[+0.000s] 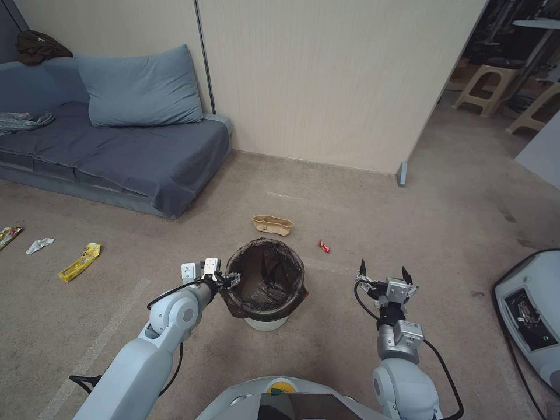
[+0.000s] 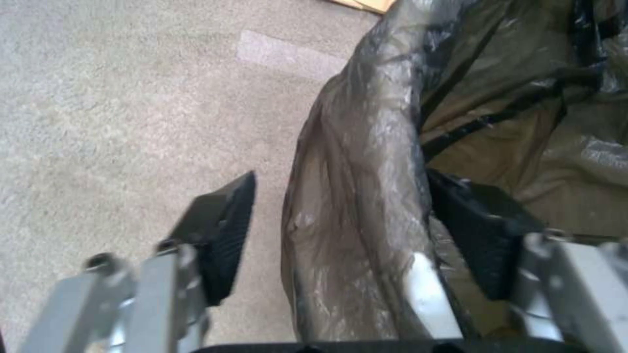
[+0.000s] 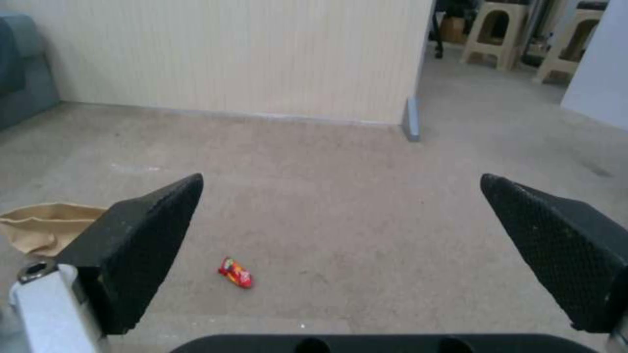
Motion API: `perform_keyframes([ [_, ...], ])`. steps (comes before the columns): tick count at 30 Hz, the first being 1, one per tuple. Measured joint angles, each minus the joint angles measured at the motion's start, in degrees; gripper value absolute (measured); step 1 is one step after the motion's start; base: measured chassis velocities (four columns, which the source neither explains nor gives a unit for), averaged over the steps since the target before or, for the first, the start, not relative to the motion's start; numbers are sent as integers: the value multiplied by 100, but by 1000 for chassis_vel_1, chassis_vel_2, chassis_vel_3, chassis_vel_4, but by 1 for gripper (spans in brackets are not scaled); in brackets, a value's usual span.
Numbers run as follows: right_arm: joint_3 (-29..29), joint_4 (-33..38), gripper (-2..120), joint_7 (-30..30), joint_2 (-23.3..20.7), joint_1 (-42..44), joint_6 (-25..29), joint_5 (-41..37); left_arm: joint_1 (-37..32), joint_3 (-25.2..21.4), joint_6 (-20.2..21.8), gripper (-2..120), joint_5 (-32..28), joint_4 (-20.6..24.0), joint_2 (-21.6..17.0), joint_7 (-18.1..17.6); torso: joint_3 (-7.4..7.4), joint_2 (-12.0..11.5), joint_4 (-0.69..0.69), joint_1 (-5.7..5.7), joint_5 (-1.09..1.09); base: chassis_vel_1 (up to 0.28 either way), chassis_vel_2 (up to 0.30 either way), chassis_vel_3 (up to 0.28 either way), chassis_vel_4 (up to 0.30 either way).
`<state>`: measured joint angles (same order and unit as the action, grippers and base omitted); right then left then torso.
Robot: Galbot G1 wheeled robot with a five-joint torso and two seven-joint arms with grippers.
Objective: Pick up the trash bin, then pick up the garbage from the floor and place it into the trash bin.
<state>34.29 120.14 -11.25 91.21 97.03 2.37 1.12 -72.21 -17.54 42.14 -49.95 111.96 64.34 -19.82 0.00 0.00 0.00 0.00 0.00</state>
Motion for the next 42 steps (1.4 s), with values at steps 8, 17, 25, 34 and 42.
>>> perform_keyframes([
  [8,5,-29,100,-23,-8,-10,-1,16,-114,-28,-1,31,-13,-19,41,20,0,0,0,0,0,0,0,0,0],
  [17,11,-97,100,-48,-14,-18,13,38,-158,-54,-1,2,48,58,90,60,0,0,0,0,0,0,0,0,0],
  [25,3,-118,100,-59,-6,-37,19,43,-138,-110,0,2,205,107,96,139,0,0,1,0,0,0,0,0,0],
  [34,15,-113,100,-62,-20,-60,-10,41,-136,-320,1,2,592,853,36,220,0,0,0,0,0,0,0,0,0],
  [42,22,-79,100,-129,-7,-57,-24,78,-143,-922,0,2,840,2134,-167,361,0,0,1,0,0,0,0,0,0],
])
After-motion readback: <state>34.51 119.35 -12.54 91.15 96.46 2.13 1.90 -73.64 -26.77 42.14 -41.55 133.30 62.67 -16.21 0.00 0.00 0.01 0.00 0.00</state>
